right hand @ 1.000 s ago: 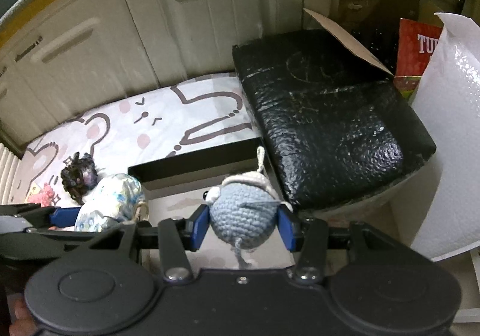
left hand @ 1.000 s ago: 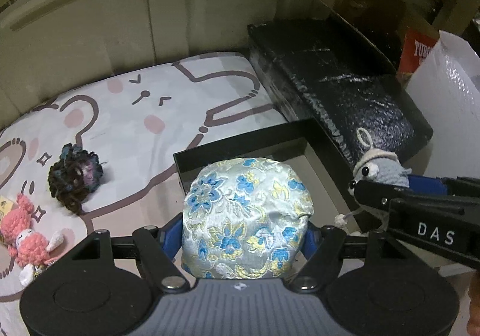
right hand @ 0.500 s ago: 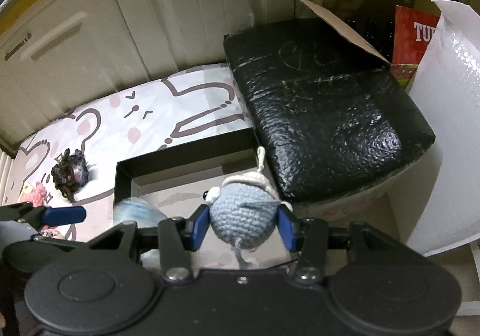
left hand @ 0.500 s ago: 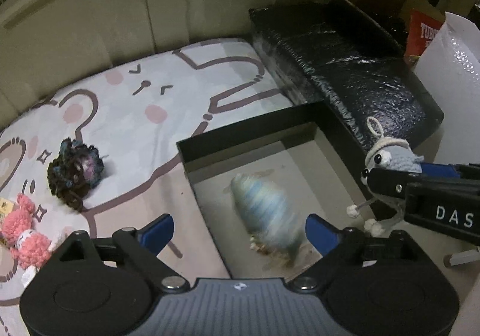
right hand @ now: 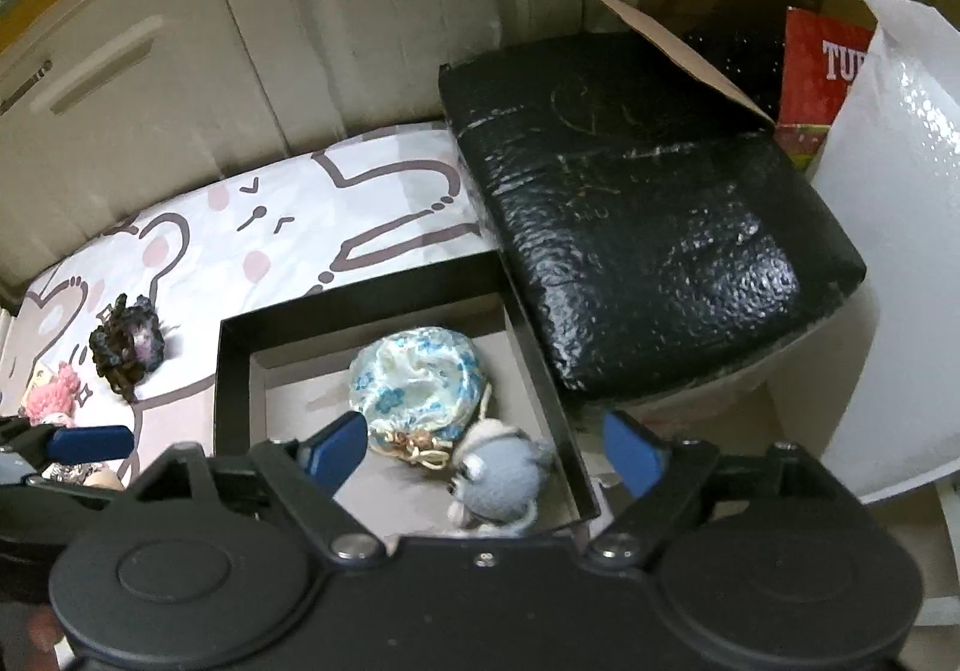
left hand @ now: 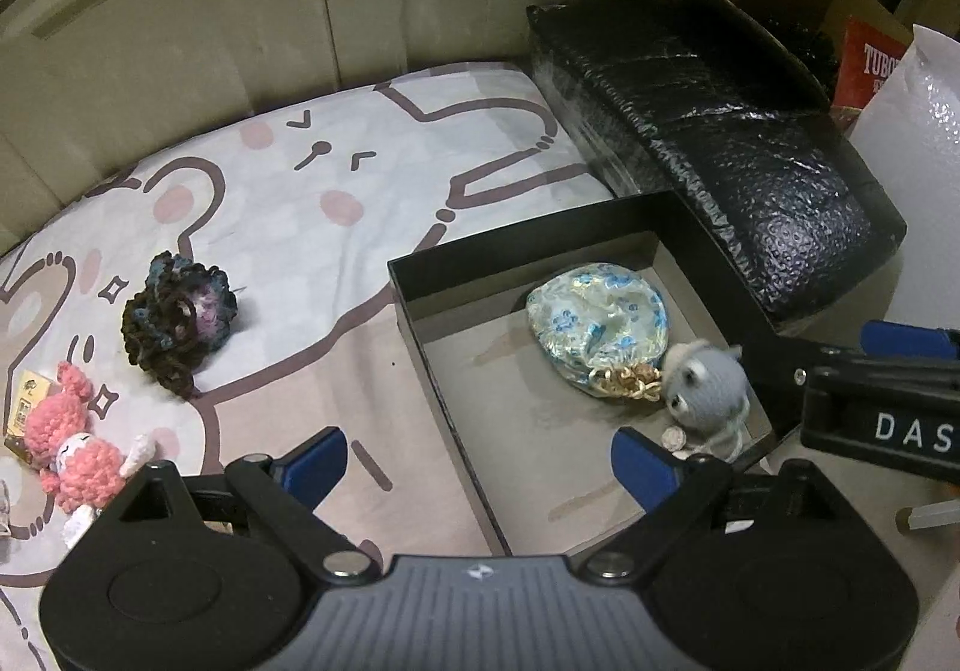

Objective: Organize objects
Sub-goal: 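Open both tools to drop the pouch and mouse into the black box, then withdraw both tools from the box back toward the toys on the bed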

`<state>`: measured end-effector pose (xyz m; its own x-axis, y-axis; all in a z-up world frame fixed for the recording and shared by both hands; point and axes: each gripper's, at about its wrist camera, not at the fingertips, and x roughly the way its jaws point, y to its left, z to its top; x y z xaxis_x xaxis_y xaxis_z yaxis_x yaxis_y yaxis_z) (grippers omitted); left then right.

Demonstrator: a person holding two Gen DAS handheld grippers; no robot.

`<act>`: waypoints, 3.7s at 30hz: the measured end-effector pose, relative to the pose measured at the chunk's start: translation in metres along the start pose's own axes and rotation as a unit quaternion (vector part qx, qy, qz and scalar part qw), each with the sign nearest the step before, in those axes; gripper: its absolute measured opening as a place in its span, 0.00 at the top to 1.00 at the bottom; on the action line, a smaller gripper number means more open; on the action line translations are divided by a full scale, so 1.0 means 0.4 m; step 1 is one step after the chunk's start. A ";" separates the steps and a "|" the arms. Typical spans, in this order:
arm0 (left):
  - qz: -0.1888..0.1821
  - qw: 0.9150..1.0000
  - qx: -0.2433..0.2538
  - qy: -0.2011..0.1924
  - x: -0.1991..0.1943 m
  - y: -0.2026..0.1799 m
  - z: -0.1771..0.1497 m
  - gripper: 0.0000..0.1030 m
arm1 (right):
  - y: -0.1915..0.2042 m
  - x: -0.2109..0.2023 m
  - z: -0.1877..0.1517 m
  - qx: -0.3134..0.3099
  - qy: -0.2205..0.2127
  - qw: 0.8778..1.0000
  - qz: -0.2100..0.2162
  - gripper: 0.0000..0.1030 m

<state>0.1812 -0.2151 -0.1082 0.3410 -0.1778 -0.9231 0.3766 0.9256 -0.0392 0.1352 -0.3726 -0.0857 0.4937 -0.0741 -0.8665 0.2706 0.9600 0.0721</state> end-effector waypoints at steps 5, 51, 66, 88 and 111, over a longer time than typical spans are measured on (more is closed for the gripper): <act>-0.001 1.000 0.001 -0.001 -0.006 0.000 -0.001 0.08 | -0.005 -0.002 -0.003 0.004 0.000 1.000 -0.002 0.16; 0.026 0.996 -0.070 -0.041 -0.147 0.092 -0.044 0.00 | -0.008 -0.136 -0.051 -0.001 -0.052 0.999 -0.002 0.00; 0.039 0.992 -0.100 -0.061 -0.189 0.168 -0.071 0.00 | 0.017 -0.138 -0.059 0.004 -0.057 0.998 0.000 0.00; 0.085 0.980 -0.164 -0.078 -0.258 0.387 -0.154 0.00 | 0.243 -0.127 -0.056 -0.051 -0.058 0.996 0.048 0.00; 0.133 0.962 -0.215 -0.099 -0.315 0.604 -0.279 0.00 | 0.501 -0.129 -0.086 -0.125 -0.065 0.983 0.115 0.00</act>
<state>0.1328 0.0682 -0.0440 0.5487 0.0641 -0.8335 -0.1240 0.9923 -0.0054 0.1355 -0.1671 -0.0434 0.6236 0.1352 -0.7700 -0.0651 0.9905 0.1211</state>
